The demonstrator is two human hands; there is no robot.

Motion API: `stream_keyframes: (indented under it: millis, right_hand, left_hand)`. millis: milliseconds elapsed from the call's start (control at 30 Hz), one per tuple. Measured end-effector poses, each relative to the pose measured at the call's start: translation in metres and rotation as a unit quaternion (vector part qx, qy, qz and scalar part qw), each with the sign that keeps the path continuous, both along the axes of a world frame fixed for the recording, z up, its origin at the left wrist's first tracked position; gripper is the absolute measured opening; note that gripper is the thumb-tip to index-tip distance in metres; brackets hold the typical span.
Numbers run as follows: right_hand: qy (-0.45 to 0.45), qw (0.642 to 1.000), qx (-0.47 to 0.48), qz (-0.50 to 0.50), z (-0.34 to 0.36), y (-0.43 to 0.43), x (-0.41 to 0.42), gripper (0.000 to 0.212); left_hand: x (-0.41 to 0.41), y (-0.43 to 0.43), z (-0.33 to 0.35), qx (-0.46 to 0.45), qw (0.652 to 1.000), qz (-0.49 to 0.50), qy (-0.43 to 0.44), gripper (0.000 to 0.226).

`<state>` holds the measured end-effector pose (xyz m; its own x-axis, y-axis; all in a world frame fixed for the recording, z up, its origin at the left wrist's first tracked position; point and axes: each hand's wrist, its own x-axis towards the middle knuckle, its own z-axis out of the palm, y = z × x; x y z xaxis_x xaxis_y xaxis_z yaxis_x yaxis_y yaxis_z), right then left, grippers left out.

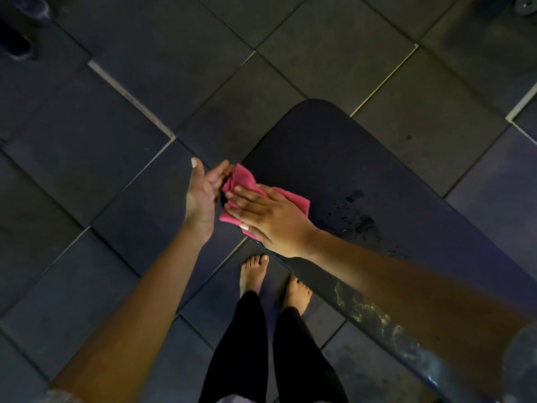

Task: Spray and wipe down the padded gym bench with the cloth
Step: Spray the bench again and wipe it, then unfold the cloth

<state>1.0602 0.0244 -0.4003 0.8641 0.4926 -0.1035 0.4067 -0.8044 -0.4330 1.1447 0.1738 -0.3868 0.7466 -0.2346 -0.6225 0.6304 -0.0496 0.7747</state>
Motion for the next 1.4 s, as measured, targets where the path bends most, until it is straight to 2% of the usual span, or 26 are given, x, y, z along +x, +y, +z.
stream_keyframes:
  millis: [167,267,333,367,433,467,500,533,600,667,733,833,933,1100,1167,1267,1333,1400]
  right_hand:
    - [0.018,0.996,0.01,0.085,0.003,-0.011,-0.033,0.045]
    - [0.022,0.996,0.046,0.078,0.01,-0.017,-0.058,0.041]
    - [0.032,0.992,0.124,-0.006,0.015,-0.021,-0.074,0.037]
    - [0.056,0.977,0.189,-0.08,0.019,-0.024,-0.081,0.037]
    - [0.1,0.904,0.337,-0.245,0.03,-0.03,-0.089,0.041]
    - [0.091,0.863,0.388,-0.312,0.036,-0.034,-0.088,0.039]
    - [0.056,0.842,0.389,-0.369,0.037,-0.041,-0.085,0.038]
    - [0.017,0.838,0.347,-0.42,0.035,-0.051,-0.078,0.04]
    - [-0.035,0.865,0.204,-0.456,0.023,-0.071,-0.059,0.043]
    - [-0.023,0.891,0.059,-0.45,0.009,-0.078,-0.041,0.045]
    - [-0.007,0.9,-0.02,-0.435,-0.002,-0.073,-0.035,0.048]
    - [0.0,0.929,-0.016,-0.37,-0.001,-0.068,-0.051,0.05]
    - [0.003,0.959,-0.022,-0.284,0.004,-0.061,-0.085,0.05]
    - [0.022,0.963,0.021,-0.268,0.011,-0.043,-0.14,0.046]
    - [0.024,0.945,0.092,-0.312,0.015,-0.041,-0.153,0.043]
    - [-0.014,0.866,0.199,-0.458,0.023,-0.048,-0.157,0.043]
    - [-0.041,0.822,0.208,-0.528,0.025,-0.057,-0.147,0.045]
    - [-0.022,0.828,0.164,-0.535,0.023,-0.065,-0.123,0.048]
  left_hand:
    - [-0.018,-0.003,0.006,0.089,0.99,-0.064,-0.092,0.068]
    - [-0.028,-0.003,0.003,0.171,0.967,-0.115,-0.151,0.073]
    - [-0.036,-0.001,0.001,0.237,0.93,-0.162,-0.228,0.074]
    - [-0.04,-0.001,0.0,0.262,0.907,-0.191,-0.27,0.073]
    - [-0.047,0.001,-0.002,0.305,0.853,-0.247,-0.344,0.072]
    - [-0.05,0.001,-0.002,0.327,0.824,-0.274,-0.373,0.071]
    - [-0.052,0.001,-0.002,0.346,0.795,-0.301,-0.397,0.07]
    - [-0.055,-0.001,-0.001,0.362,0.768,-0.326,-0.416,0.068]
    - [-0.06,-0.007,0.0,0.378,0.724,-0.369,-0.444,0.067]
    - [-0.065,-0.015,0.001,0.384,0.689,-0.404,-0.463,0.067]
    - [-0.07,-0.022,0.001,0.388,0.67,-0.425,-0.469,0.067]
    - [-0.078,-0.032,0.001,0.39,0.661,-0.445,-0.462,0.069]
    - [-0.089,-0.04,-0.002,0.391,0.628,-0.482,-0.47,0.069]
    - [-0.099,-0.045,-0.009,0.401,0.597,-0.515,-0.468,0.069]
    - [-0.099,-0.045,-0.011,0.403,0.595,-0.514,-0.469,0.069]
    - [-0.098,-0.045,-0.014,0.406,0.595,-0.508,-0.472,0.068]
    - [-0.099,-0.046,-0.015,0.411,0.595,-0.505,-0.472,0.067]
    - [-0.099,-0.048,-0.014,0.415,0.596,-0.5,-0.472,0.066]
